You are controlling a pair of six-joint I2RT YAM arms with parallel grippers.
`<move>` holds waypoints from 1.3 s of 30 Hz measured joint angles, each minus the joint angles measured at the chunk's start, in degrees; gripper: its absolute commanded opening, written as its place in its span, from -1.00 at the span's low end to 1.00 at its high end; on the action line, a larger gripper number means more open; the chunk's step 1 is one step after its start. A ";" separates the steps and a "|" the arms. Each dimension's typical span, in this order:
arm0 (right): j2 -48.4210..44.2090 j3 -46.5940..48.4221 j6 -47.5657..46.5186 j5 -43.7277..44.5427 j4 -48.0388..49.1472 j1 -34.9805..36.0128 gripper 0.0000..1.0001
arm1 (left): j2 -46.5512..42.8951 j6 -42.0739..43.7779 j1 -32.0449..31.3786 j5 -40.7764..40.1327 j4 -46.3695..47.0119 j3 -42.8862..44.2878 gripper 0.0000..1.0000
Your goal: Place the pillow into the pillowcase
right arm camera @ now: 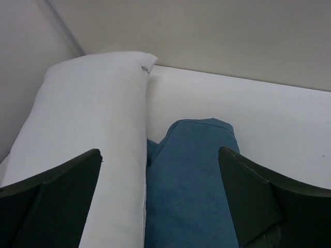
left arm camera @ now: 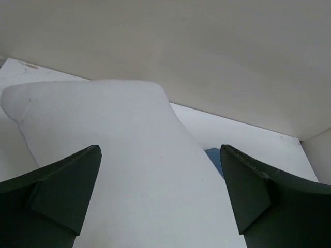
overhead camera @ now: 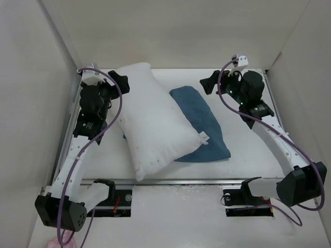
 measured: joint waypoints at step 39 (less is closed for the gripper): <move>48.78 46.29 -13.81 4.44 -24.30 29.09 -1.00 | -17.97 -22.58 0.00 -20.70 -34.99 -0.42 1.00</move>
